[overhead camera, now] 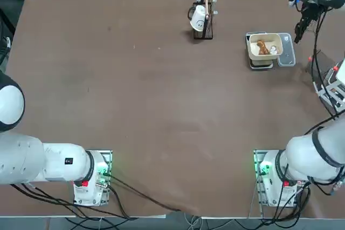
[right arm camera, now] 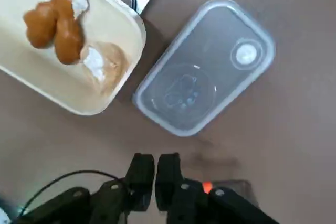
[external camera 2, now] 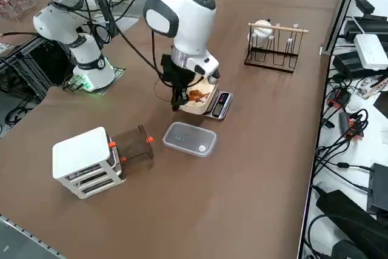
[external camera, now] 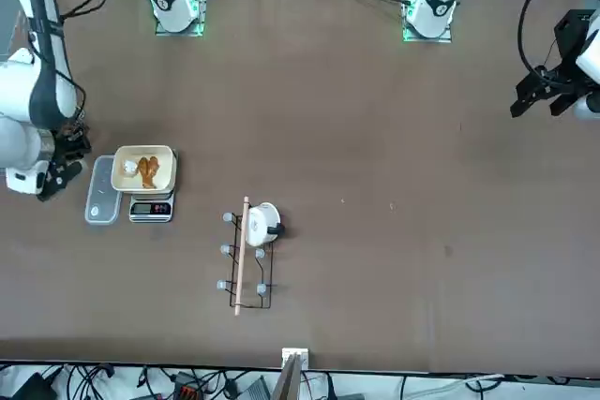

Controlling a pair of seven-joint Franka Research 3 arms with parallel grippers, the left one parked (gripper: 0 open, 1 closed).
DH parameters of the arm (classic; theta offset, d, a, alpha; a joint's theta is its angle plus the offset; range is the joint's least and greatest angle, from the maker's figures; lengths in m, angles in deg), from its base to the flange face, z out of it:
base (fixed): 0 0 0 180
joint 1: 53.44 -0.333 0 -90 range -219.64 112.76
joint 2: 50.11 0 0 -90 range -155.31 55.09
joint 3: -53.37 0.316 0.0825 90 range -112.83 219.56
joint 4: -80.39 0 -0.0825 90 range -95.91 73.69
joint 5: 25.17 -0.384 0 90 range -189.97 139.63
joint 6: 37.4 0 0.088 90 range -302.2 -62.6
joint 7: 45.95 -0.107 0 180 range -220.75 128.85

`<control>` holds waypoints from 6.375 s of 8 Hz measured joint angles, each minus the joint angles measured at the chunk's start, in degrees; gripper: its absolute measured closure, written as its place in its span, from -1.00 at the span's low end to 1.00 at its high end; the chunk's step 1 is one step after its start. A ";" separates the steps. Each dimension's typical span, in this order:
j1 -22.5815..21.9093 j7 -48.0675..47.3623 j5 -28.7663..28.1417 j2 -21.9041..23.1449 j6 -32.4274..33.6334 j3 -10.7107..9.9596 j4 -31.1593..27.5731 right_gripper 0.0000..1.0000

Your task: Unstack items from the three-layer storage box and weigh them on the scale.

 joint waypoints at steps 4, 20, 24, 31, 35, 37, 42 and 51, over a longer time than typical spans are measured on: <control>3.68 3.56 4.99 -1.97 -8.66 -0.40 -6.62 0.96; 13.00 4.28 13.28 -0.90 -9.03 -0.63 -13.04 0.96; 15.36 4.28 15.30 -0.90 -8.63 -0.67 -13.25 0.96; 16.75 4.31 16.56 -0.87 -7.69 -0.48 -13.23 0.96; 16.59 4.20 10.35 -0.10 -6.95 1.58 -10.99 0.88; 14.51 4.18 9.14 0.05 -6.72 3.16 -8.32 0.22; 16.06 4.16 18.52 -5.98 -12.45 1.93 -8.28 -0.01; 20.10 4.18 21.76 -6.27 -15.77 1.82 -11.98 0.06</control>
